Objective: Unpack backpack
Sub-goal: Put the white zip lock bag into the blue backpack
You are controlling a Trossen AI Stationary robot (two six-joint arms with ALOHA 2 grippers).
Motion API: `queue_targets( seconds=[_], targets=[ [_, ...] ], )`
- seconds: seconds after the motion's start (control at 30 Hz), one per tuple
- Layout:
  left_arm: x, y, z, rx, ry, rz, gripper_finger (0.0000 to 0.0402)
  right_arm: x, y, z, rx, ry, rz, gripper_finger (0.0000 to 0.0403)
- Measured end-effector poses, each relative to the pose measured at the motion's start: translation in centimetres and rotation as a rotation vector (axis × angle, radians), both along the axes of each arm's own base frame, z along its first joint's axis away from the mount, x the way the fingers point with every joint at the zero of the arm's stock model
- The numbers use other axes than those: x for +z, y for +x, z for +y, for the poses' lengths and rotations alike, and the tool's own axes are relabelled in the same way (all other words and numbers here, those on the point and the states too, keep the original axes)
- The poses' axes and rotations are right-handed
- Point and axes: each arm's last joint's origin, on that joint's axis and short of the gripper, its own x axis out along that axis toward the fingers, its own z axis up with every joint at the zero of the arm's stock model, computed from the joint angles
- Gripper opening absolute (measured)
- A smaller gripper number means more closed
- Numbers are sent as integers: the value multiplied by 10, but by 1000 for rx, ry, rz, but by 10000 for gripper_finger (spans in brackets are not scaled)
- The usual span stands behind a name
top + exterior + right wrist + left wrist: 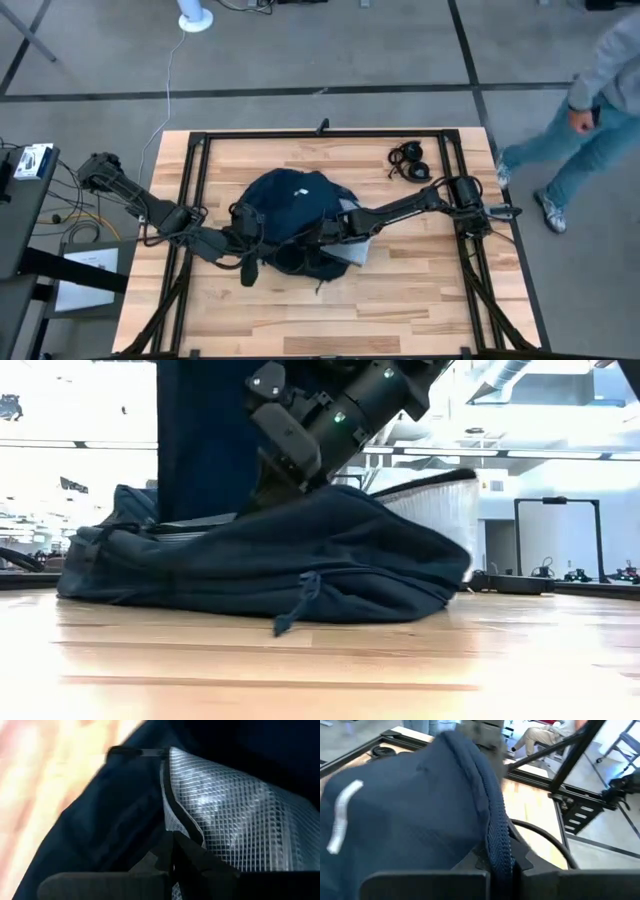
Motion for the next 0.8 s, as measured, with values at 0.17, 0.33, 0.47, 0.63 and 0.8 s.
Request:
queue_targets(
  seconds=[0.17,0.33,0.47,0.63,0.8],
  targets=[
    [0,-3,-5,-23,-11,-1,0,9,4,-2,-54,-33,-84,0],
    [0,-3,-5,-5,-3,-6,0,19,14,9,3,-55,-261,0],
    [0,-3,-5,1,1,-5,0,19,9,14,21,-62,-205,0],
    [0,-3,-5,11,-5,-11,0,47,-13,15,29,17,-99,0],
    [2,-3,-5,20,-9,-24,0,22,-6,15,192,74,-34,0]
  ],
)
